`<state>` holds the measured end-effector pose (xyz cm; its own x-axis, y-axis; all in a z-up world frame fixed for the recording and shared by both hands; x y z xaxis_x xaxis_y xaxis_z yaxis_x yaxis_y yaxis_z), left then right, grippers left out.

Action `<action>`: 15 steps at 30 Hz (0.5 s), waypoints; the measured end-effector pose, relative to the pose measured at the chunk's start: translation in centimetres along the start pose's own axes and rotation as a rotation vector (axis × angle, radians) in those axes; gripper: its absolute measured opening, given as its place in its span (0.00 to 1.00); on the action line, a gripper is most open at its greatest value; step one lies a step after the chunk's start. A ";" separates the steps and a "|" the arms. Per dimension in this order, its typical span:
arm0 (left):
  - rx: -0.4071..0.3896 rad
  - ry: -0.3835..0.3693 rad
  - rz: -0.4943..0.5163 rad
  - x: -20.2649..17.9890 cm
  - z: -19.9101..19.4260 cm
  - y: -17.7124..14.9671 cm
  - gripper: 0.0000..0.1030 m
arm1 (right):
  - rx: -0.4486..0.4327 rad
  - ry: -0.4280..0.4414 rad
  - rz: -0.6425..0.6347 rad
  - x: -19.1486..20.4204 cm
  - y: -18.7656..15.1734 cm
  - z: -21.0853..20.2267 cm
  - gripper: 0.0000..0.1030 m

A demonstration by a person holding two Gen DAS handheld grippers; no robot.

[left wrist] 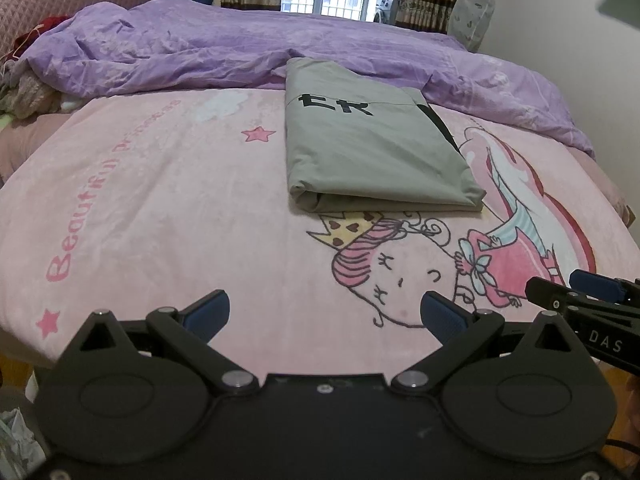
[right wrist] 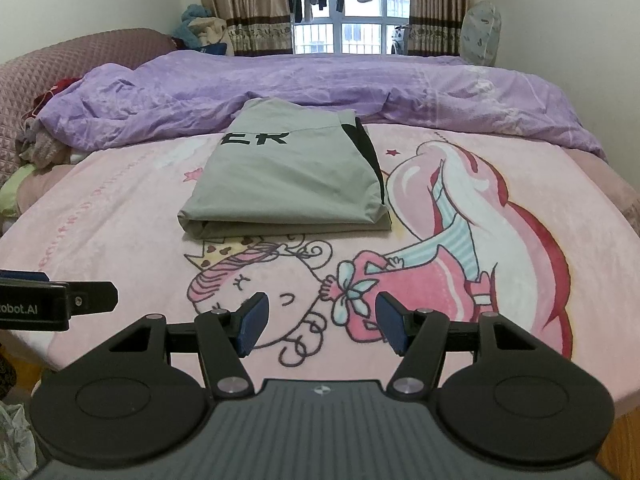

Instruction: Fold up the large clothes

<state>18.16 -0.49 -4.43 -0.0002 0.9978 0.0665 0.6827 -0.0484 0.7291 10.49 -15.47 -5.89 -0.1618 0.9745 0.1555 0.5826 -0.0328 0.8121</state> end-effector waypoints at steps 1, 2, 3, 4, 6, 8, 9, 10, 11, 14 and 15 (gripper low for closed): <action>0.000 0.000 -0.001 0.0 0.0 0.0 1.00 | -0.001 0.000 0.000 0.0 0.0 0.0 0.70; 0.000 0.000 0.000 0.0 0.0 0.0 1.00 | 0.000 -0.001 0.000 0.0 0.0 0.0 0.70; 0.000 0.001 -0.001 0.0 0.0 0.0 1.00 | 0.000 0.000 0.001 0.0 0.0 0.0 0.70; 0.001 0.002 -0.001 0.0 0.0 0.0 1.00 | 0.000 0.000 0.001 0.0 0.0 0.0 0.70; 0.000 0.001 -0.001 0.0 0.0 0.0 1.00 | 0.003 0.001 0.002 0.0 -0.1 0.0 0.70; 0.001 0.001 -0.001 0.0 0.0 0.0 1.00 | 0.006 0.004 0.004 -0.1 -0.3 0.1 0.70; 0.001 0.001 -0.001 -0.1 0.0 0.0 1.00 | 0.006 0.005 0.004 -0.2 -0.5 0.2 0.70; 0.000 0.002 -0.002 -0.1 0.0 -0.1 1.00 | 0.007 0.005 0.004 -0.2 -0.6 0.1 0.70; 0.000 0.003 -0.001 -0.1 0.0 -0.1 1.00 | 0.007 0.004 0.003 -0.2 -0.5 0.2 0.70; 0.001 0.002 0.000 -0.1 0.0 -0.1 1.00 | 0.007 0.004 0.005 -0.1 -0.5 0.1 0.70; 0.000 0.002 0.000 -0.1 0.0 -0.1 1.00 | 0.007 0.004 0.004 -0.1 -0.5 0.1 0.70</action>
<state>18.10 -0.60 -4.46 -0.0013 0.9977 0.0679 0.6828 -0.0487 0.7290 10.36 -15.53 -6.36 -0.1623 0.9735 0.1611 0.5892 -0.0353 0.8072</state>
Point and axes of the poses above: each gripper's, at about its wrist camera, not at the fingertips, and z roughly the way its jaws point, x to its left, y to its top, the point moved 7 cm from there along z, roughly the way its jaws point, and after that the axes turned 14 degrees about y, right-handed, at the moved point
